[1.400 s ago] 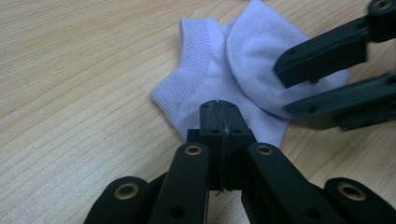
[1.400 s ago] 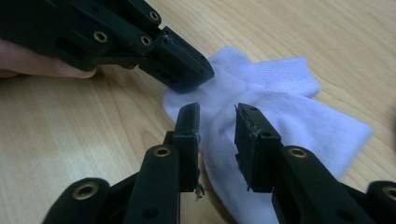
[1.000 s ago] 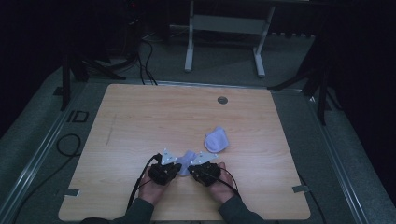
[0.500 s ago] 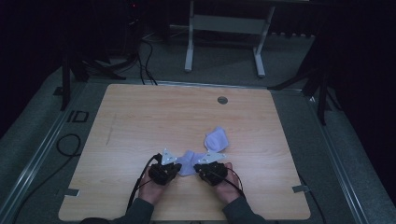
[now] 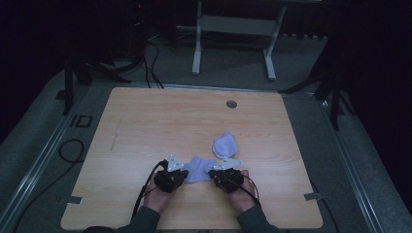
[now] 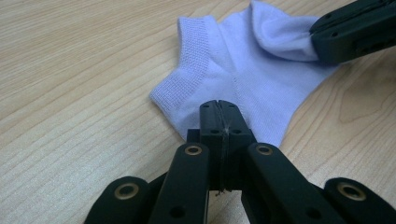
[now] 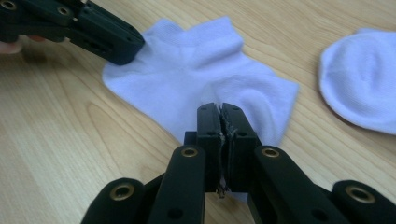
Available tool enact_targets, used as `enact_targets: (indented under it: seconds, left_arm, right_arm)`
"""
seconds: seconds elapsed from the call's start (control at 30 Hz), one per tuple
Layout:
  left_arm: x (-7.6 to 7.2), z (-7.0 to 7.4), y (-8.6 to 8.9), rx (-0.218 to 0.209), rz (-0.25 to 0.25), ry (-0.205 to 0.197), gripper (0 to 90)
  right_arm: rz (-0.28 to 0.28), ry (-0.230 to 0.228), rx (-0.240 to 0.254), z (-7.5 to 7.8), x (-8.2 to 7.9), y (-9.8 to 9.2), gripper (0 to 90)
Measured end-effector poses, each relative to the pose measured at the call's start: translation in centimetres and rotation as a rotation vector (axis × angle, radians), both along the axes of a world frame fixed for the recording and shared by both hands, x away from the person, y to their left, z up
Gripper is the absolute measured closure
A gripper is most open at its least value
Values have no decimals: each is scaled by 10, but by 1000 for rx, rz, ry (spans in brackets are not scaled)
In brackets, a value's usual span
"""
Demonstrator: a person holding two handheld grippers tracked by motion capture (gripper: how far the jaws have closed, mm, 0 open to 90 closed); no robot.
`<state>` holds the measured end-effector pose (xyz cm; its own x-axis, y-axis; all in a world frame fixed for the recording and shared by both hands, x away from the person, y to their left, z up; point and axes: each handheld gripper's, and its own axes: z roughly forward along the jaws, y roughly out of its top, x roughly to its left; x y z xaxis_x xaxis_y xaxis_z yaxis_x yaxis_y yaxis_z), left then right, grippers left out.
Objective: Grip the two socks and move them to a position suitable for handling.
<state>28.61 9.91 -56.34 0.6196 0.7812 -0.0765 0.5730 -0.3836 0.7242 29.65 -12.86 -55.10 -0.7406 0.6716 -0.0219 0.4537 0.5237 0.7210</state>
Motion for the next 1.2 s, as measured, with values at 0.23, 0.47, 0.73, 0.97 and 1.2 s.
enact_targets:
  seconds: [0.23,0.47,0.73,0.97,1.2]
  left_arm:
    - [0,0,1,1,0,0,895]
    - [1,0,2,0,4,1,895]
    - [1,0,2,-1,5,1,895]
    - [1,0,2,-1,4,1,895]
    - [1,0,3,-1,4,0,895]
  right_arm:
    - [-23,3,3,-1,1,-8,866]
    - [-38,10,6,-2,1,-15,866]
    - [-54,22,11,-4,-1,-20,866]
    - [-66,27,16,-5,0,-25,864]
    - [-91,33,19,-4,0,-33,854]
